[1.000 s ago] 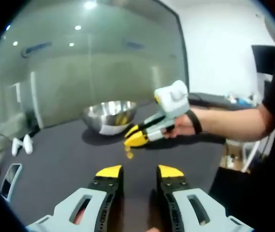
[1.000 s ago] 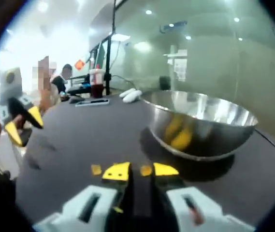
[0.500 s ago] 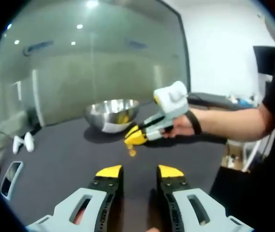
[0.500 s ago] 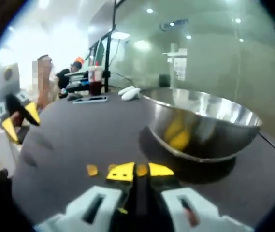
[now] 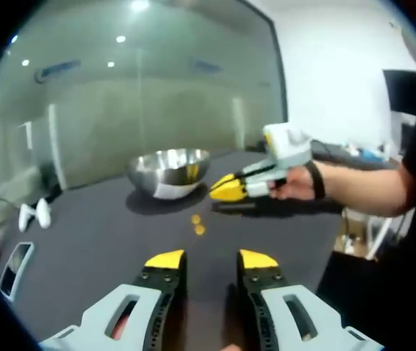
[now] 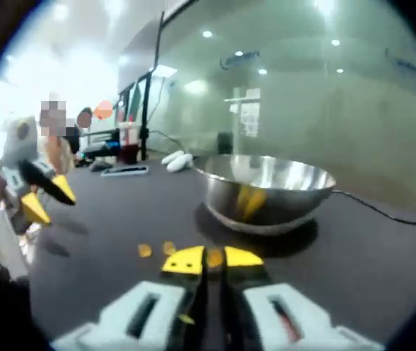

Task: Pick up the QQ candy scattered on the table and place it into the stainless steel bowl on the table

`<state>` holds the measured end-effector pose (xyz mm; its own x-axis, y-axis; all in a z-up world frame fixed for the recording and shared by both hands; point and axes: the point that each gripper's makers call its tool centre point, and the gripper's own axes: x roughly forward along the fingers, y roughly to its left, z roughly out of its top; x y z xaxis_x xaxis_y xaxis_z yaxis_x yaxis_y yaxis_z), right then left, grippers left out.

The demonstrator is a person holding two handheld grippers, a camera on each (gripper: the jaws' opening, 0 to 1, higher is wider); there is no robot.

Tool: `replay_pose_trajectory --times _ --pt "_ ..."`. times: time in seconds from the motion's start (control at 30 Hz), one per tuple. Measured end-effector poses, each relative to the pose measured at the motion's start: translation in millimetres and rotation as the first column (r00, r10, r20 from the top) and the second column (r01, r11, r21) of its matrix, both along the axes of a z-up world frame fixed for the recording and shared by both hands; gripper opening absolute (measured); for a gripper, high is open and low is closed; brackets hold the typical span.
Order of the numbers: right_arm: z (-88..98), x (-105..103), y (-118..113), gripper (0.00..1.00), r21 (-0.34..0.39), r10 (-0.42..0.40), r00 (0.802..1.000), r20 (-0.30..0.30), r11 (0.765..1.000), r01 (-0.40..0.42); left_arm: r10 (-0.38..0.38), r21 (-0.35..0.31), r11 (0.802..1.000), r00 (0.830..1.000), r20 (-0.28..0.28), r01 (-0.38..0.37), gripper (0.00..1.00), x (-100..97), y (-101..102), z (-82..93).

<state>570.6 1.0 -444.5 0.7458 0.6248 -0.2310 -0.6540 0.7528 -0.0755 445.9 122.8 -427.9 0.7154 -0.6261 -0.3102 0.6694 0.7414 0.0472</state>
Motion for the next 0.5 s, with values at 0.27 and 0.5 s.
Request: replay_pose_trajectory --times 0.27,0.5 --pt "46.3 9.6 -27.1 0.1 0.064 -0.14 0.983 0.117 0.989 0.133 -0.003 -0.011 1.0 1.0 -0.001 0.003 0.29 0.6 -4.2 2.1" --pt "69.1 23.8 -19.7 0.1 0.093 -0.161 0.977 0.143 0.985 0.149 -0.023 -0.046 0.999 1.0 -0.01 0.023 0.25 -6.5 -8.5 5.9"
